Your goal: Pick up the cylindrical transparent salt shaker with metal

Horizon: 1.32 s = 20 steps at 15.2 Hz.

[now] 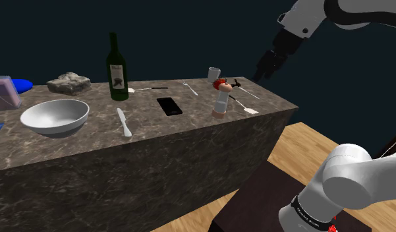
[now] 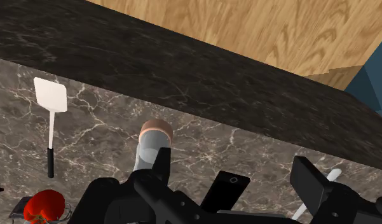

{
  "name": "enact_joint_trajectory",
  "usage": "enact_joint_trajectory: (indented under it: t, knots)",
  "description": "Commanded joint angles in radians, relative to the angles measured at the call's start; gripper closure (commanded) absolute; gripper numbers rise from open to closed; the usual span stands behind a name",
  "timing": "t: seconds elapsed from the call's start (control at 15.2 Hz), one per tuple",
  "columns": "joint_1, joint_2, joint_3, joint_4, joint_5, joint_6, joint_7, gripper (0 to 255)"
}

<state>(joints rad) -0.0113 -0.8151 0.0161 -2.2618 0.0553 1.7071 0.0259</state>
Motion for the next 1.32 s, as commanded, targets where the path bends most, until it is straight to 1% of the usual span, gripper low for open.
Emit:
enact_joint_trajectory:
  t: [0.0, 0.33, 0.66, 0.92, 1.25]
  knots:
    - [0.0, 0.0, 0.0, 0.0, 0.0, 0.0, 0.0, 0]
    - [0.003, 0.197, -0.059, 0.091, -0.025, 0.048, -0.101, 0]
    - [0.008, 0.404, -0.11, 0.215, -0.034, 0.073, -0.199, 0]
    - [0.009, 0.575, -0.142, 0.338, -0.03, 0.074, -0.275, 0]
    - [0.002, 0.792, -0.17, 0.522, -0.014, 0.051, -0.365, 0]
